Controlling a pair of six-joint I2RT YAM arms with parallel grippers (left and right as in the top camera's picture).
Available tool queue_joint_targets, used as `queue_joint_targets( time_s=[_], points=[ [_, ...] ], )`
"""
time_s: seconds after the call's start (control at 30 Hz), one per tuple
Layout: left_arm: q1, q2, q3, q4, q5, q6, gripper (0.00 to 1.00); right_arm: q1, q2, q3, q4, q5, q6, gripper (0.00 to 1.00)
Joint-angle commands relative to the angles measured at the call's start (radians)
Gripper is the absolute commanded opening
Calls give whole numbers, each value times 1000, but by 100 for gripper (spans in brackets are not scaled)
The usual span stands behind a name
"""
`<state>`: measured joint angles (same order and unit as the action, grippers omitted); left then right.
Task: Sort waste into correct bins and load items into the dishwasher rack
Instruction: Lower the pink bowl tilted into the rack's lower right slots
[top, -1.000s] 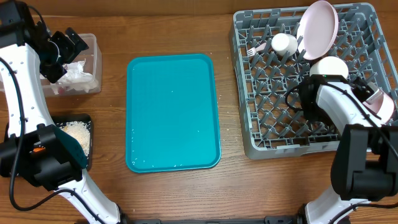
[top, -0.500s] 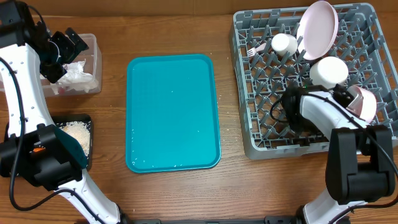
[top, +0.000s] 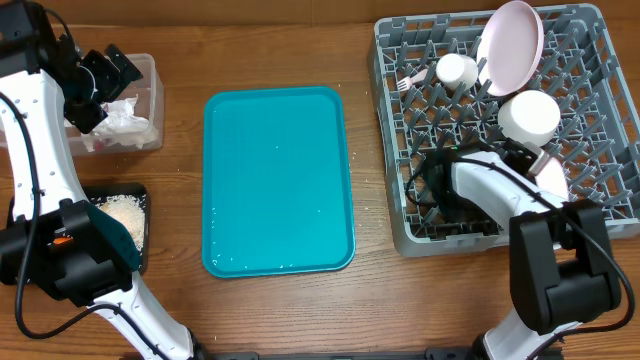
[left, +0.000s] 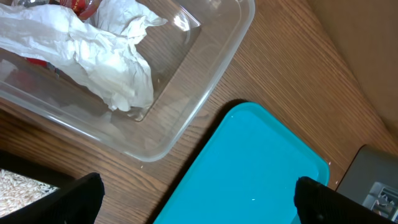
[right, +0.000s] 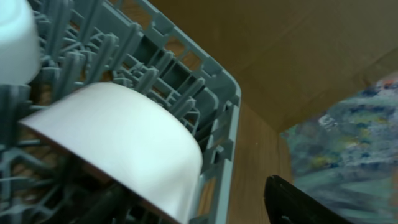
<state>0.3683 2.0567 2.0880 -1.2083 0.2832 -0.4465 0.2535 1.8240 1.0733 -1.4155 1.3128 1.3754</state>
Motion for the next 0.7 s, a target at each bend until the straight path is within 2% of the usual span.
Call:
queue_joint_targets(
  time_s=[0.0,0.2,0.33,0.4,0.47,0.53,0.6,0.67],
  points=[
    [-2,-28,17,1,-6,-10,100,16,-11,103,-43,-71,13,79],
    [-2,-28,17,1,-6,-10,100,14,-38,306,-176,-210,11,97],
    [-2,-28,17,1,-6,-10,100,5,-81,439,-254,-259,0,100],
    [-2,-28,17,1,-6,-10,100,-23,-112,491,-244,-292,-55,100],
    [-2,-28,17,1,-6,-10,100,-76,-146,527,-183,-373,-185,99],
    [-2,-28,17,1,-6,-10,100,-153,-179,544,-56,-544,-445,99],
    [-2,-28,17,1,-6,-10,100,-258,-200,545,84,-869,-809,96],
    [-2,-28,17,1,-6,-10,100,-360,-201,545,129,-1170,-1051,91]
  ],
)
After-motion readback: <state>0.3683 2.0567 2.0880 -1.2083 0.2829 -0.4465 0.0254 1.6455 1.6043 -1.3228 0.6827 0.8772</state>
